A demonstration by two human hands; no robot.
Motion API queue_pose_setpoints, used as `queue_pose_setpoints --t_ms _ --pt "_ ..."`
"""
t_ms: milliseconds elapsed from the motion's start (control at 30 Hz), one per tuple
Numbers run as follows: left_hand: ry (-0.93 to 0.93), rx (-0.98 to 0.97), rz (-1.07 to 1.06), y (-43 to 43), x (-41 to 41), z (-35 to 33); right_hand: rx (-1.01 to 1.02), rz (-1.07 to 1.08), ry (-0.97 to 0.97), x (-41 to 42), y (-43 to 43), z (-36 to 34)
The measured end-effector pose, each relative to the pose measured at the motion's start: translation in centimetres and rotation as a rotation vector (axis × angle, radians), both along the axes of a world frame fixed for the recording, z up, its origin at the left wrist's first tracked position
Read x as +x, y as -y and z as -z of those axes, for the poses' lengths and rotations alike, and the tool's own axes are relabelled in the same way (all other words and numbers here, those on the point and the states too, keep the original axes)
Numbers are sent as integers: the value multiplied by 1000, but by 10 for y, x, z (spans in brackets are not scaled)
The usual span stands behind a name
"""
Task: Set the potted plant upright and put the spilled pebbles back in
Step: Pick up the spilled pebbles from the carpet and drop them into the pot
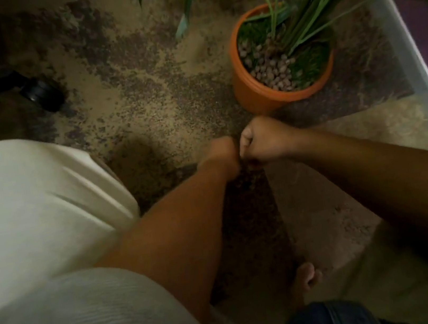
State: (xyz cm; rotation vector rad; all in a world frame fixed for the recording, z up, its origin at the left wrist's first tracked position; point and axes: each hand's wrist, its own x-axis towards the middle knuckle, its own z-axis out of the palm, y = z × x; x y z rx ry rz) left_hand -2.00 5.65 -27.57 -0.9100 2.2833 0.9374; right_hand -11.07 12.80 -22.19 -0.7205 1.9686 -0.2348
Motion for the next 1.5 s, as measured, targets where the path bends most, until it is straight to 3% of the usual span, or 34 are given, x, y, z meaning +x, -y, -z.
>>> queue_pose_setpoints --t_ms 167,333,600,867,1000,1133,1300,1500 --pt "88 63 259 -19 8 14 154 376 -120 -8 -19 50" --pt "98 3 338 -26 7 23 297 210 -249 2 -43 66" --pt "4 -35 279 -34 5 26 264 207 -165 33 -55 80" --pt "-14 25 31 -12 4 29 84 254 -293 45 -50 84" --pt "-55 -31 -160 -1 7 29 99 182 -313 53 -42 87" --pt "-52 -20 -203 1 9 30 124 170 -325 55 -38 89" --pt "-49 -80 -195 -4 7 31 137 198 -334 50 -41 93" --pt "8 -188 13 -15 2 28 140 191 -343 46 -45 93"
